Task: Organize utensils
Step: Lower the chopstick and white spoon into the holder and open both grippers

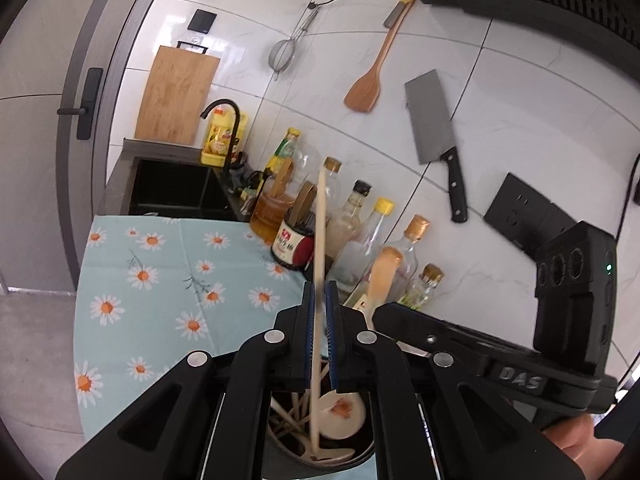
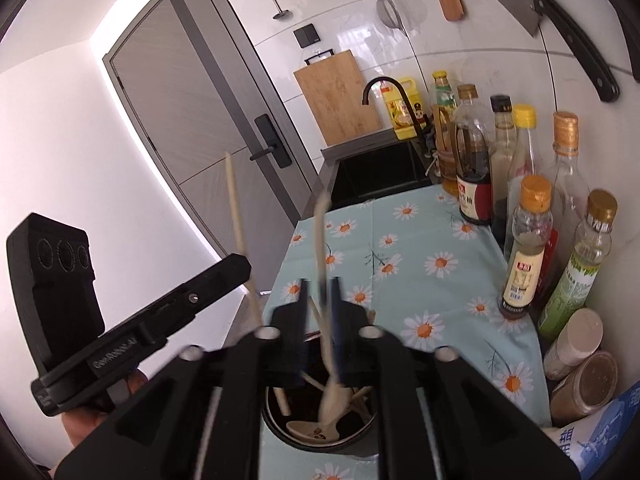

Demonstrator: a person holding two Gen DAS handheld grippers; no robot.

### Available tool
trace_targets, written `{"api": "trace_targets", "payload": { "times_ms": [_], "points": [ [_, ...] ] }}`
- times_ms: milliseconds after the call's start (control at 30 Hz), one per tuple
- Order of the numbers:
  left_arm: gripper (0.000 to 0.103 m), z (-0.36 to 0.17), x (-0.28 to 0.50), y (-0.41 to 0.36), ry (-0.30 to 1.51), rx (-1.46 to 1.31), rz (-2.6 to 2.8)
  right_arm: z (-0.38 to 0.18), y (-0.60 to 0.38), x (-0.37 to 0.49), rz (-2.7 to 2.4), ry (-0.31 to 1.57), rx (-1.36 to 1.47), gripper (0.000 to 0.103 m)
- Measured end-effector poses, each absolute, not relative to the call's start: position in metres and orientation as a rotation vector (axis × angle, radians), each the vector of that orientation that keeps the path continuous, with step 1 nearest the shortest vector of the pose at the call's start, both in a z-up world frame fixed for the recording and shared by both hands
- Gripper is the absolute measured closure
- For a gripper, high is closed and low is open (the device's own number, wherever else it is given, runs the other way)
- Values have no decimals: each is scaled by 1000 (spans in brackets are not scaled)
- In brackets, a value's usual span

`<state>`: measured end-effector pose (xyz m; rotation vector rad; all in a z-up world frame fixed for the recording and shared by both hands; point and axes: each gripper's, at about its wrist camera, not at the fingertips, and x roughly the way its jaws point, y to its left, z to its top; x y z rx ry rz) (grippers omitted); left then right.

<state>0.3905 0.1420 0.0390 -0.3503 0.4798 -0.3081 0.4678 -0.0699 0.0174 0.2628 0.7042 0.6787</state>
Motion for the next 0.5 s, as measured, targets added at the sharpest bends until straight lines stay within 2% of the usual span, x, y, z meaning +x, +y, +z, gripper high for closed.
{"api": "trace_targets", "payload": {
  "times_ms": [500],
  "points": [
    [97, 50, 356, 150, 469, -335, -290, 34, -87, 439, 678, 673, 273, 71]
  ]
}}
